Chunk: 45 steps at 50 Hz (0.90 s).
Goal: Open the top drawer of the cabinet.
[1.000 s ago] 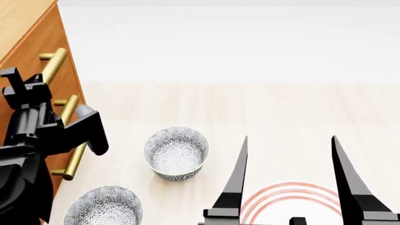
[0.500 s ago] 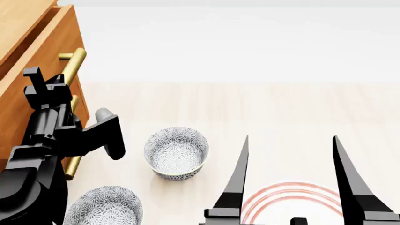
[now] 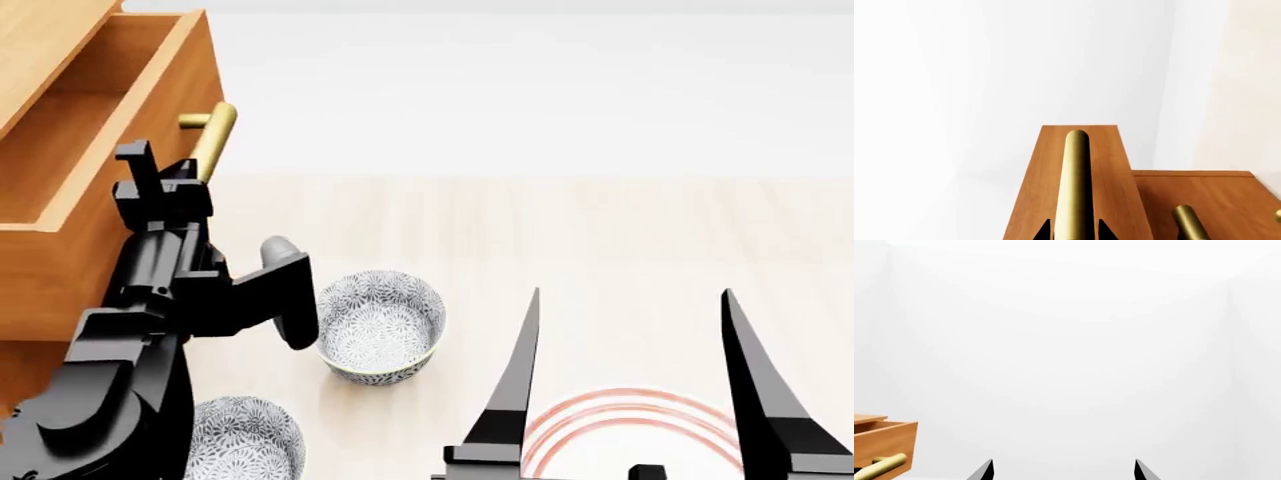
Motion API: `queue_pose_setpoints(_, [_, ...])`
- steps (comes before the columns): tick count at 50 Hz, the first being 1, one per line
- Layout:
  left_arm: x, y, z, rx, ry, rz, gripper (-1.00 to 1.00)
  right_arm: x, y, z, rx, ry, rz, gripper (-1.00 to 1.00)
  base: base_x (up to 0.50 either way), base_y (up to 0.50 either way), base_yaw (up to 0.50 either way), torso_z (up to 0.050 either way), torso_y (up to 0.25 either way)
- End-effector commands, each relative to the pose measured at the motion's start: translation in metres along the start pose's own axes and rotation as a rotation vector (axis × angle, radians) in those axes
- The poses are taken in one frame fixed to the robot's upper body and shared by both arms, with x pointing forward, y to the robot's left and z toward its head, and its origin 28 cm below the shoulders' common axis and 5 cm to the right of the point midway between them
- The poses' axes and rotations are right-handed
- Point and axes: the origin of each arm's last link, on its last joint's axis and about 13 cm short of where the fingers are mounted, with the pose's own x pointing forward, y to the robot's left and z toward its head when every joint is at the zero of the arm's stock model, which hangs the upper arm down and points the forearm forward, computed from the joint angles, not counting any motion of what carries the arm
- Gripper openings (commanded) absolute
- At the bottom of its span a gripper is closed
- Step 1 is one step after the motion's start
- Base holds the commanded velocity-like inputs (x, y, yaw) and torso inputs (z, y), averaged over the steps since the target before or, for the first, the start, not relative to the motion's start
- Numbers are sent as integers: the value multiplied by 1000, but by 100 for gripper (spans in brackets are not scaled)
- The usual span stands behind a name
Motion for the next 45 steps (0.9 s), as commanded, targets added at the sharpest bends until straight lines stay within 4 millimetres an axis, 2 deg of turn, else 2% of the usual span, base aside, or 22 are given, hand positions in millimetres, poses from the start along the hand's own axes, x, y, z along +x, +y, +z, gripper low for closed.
queue_pose_setpoints(1, [-4, 3, 19, 6, -56, 42, -100, 0, 0, 0, 2, -1, 0, 100, 0, 0, 0, 0, 0])
queue_pose_setpoints(14, [-7, 5, 28, -18, -77, 40, -100, 0, 0, 0, 0, 2, 2, 100, 0, 0, -1, 0, 2])
queue_pose_setpoints(34, [-8, 8, 25, -54, -79, 44, -100, 0, 1, 0, 2, 1, 4, 100, 0, 0, -1, 0, 3])
queue_pose_setpoints(35, [-10, 10, 27, -112, -93, 27, 100, 0, 0, 0, 2, 1, 4, 100, 0, 0, 0, 0, 10])
queue_pose_setpoints(39, [-16, 16, 29, -203, -121, 19, 100, 0, 0, -1, 3, 3, 2, 100, 0, 0, 0, 0, 0])
queue_pose_setpoints(45, [-22, 23, 29, -171, -149, 67, 100, 0, 1, 0, 3, 2, 6, 100, 0, 0, 0, 0, 0])
